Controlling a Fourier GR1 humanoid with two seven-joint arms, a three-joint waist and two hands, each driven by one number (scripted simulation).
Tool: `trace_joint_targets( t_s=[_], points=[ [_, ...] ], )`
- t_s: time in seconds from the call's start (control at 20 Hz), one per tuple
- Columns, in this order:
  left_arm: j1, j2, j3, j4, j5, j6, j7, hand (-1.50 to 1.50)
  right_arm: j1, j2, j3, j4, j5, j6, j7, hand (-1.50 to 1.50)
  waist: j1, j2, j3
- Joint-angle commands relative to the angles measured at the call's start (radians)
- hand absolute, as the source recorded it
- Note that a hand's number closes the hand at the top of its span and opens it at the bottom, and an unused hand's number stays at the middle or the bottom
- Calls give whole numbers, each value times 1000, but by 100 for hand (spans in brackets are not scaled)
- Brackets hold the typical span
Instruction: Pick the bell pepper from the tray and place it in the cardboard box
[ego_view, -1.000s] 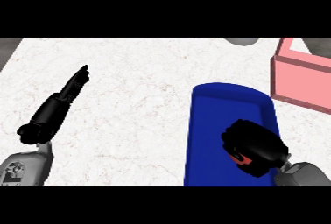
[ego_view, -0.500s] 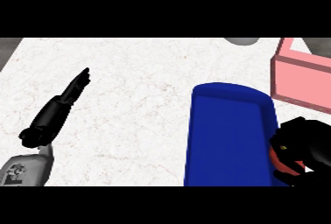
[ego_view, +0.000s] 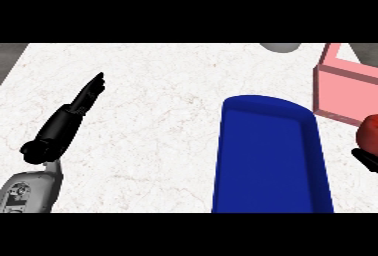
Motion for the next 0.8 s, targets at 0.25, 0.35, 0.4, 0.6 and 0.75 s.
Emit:
trace_joint_targets(
  t_s=[0.25, 0.35, 0.4, 0.6, 0.75],
  points=[
    [-42, -19, -15, 53, -23, 1, -16, 0, -313, -109, -116, 430, -18, 4, 102, 150, 14, 5, 1],
    [26, -37, -40, 0, -43, 16, -24, 0, -379, -170, -116, 569, 27, -19, 33, 150, 26, 7, 1],
    [-32, -46, -33, 7, -28, 16, 18, 0, -410, -189, -77, 596, 83, -44, 16, 150, 27, 8, 1],
    [-88, -35, -15, 64, -21, 4, 6, 0, -404, -233, 21, 782, 213, -84, -114, 150, 31, 15, 2],
    [-23, -12, -13, 24, -9, -24, -17, 0, -448, -316, 63, 916, 240, 34, -126, 150, 55, 16, 2]
  ],
)
